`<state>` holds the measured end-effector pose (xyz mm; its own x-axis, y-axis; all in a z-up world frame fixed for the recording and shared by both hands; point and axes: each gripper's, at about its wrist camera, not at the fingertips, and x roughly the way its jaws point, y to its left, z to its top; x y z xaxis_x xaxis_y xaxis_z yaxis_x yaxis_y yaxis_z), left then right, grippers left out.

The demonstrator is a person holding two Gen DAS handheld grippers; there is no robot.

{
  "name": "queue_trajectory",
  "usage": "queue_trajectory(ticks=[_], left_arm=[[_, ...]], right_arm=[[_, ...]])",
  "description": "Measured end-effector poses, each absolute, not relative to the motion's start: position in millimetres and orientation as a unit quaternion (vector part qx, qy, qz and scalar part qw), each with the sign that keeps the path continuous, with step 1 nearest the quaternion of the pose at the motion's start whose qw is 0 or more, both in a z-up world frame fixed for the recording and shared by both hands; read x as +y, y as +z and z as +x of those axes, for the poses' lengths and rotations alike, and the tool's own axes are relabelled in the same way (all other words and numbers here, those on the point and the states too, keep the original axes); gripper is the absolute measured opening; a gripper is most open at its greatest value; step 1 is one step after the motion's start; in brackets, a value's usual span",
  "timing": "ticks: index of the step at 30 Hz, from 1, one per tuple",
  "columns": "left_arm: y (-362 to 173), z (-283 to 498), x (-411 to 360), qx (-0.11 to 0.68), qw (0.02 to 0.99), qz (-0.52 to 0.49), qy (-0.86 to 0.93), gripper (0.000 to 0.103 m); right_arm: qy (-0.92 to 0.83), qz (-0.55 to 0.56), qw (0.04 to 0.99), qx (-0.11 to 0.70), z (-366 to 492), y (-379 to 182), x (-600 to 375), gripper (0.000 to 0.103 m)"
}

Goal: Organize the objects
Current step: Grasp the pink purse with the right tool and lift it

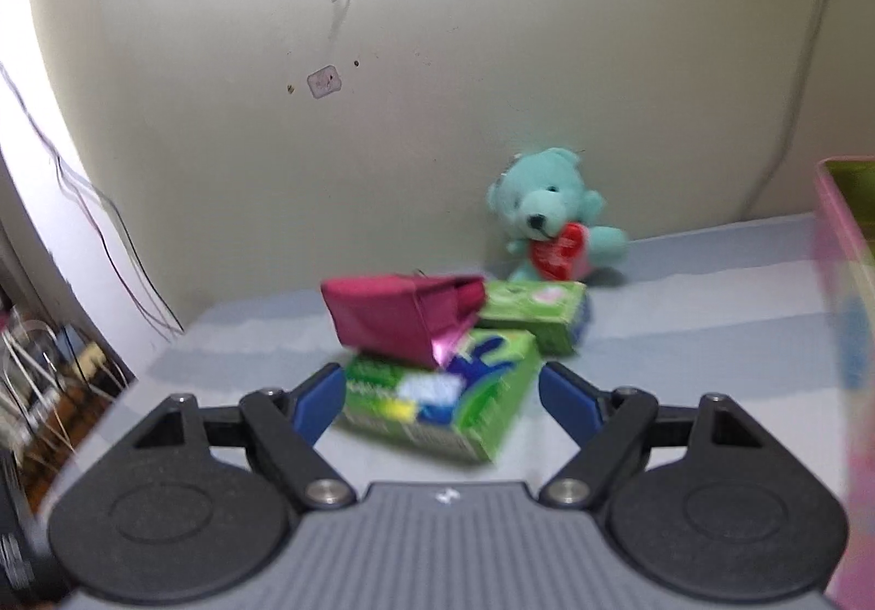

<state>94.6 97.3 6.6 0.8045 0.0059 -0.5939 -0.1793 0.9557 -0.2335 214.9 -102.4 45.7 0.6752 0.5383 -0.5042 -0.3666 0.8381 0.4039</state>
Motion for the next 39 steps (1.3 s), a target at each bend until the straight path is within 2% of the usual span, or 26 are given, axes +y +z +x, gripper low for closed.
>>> queue_trajectory(ticks=[7, 9, 11, 12, 13, 14, 22, 31, 39], left_arm=[[7, 97, 97, 0.311, 0.939, -0.137, 0.048, 0.087], [7, 98, 98, 0.311, 0.939, -0.136, 0.048, 0.087], [7, 98, 97, 0.311, 0.939, -0.135, 0.048, 0.087], [7, 98, 97, 0.311, 0.94, -0.134, 0.048, 0.087], [7, 97, 97, 0.311, 0.94, -0.134, 0.049, 0.088], [7, 98, 96, 0.312, 0.94, -0.133, 0.048, 0.088], [6, 98, 96, 0.312, 0.94, -0.13, 0.049, 0.088], [8, 97, 100, 0.311, 0.938, -0.145, 0.044, 0.088], [9, 95, 104, 0.31, 0.936, -0.163, 0.034, 0.088]], right_arm=[[0.27, 0.101, 0.904, 0.316, 256, 43, -65, 0.077], [0.264, 0.069, 0.908, 0.318, 267, 38, -52, 0.068], [0.266, 0.045, 0.908, 0.321, 274, 32, -43, 0.04], [0.269, 0.037, 0.907, 0.321, 275, 30, -41, 0.032], [0.266, 0.031, 0.909, 0.32, 274, 29, -39, 0.018], [0.266, 0.028, 0.909, 0.318, 273, 28, -39, 0.013], [0.263, 0.001, 0.922, 0.285, 234, 33, -55, 0.009], [0.285, -0.035, 0.921, 0.264, 150, 38, -93, 0.008], [0.28, -0.072, 0.916, 0.278, 72, 26, -136, 0.009]])
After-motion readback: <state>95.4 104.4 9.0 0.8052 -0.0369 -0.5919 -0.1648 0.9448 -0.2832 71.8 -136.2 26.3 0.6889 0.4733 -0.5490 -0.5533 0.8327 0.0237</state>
